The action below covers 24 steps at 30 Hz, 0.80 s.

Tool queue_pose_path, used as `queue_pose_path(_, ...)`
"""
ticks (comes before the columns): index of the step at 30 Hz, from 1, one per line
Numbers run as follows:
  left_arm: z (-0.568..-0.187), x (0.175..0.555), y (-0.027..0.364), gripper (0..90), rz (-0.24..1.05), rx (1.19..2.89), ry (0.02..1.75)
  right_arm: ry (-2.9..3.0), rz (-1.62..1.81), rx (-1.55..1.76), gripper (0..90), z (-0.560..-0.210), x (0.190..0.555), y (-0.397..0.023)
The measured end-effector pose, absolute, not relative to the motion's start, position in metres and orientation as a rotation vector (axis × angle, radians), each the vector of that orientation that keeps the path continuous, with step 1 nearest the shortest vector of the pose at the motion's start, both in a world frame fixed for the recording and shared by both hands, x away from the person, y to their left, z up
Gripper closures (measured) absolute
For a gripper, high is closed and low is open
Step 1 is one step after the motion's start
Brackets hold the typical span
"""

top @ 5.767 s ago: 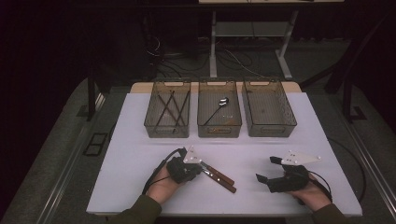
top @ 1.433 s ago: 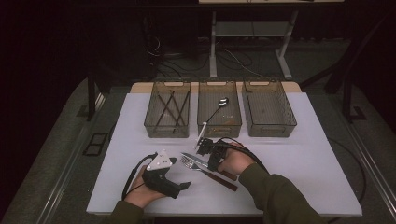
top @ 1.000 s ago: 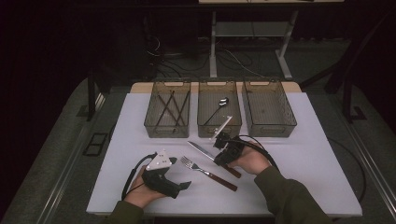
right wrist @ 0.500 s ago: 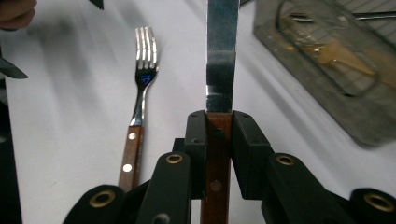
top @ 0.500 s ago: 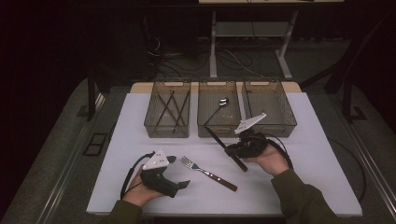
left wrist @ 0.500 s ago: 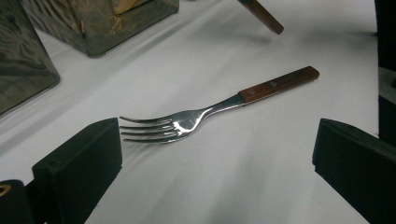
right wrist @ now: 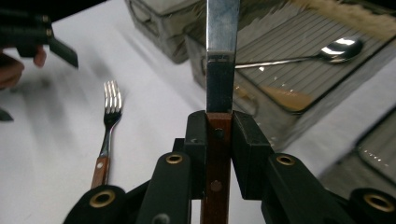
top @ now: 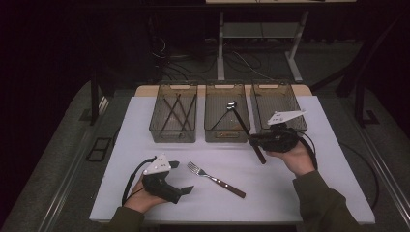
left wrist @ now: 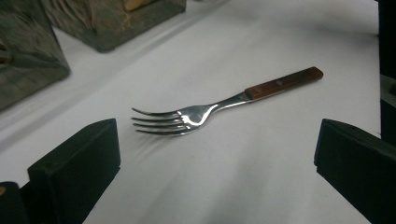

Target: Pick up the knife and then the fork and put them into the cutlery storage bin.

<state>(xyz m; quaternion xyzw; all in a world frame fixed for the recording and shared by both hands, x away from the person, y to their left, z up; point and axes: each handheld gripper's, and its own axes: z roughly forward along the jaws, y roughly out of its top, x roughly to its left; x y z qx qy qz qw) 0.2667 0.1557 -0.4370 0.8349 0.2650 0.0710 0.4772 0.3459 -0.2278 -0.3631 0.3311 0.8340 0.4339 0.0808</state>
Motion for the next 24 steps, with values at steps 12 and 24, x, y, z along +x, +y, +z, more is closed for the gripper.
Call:
queue_pose_path(12, -0.436, 0.268, 0.157, 0.0, 0.177, 2.051, 0.656, 2.323, 1.366, 1.057, 77.0, -0.346, 0.348, -0.259)
queue_pose_path(24, -0.436, 0.267, 0.155, 0.0, 0.178, 2.042, 0.661, 2.162, 1.337, 1.145, 77.0, -0.322, 0.371, -0.292)
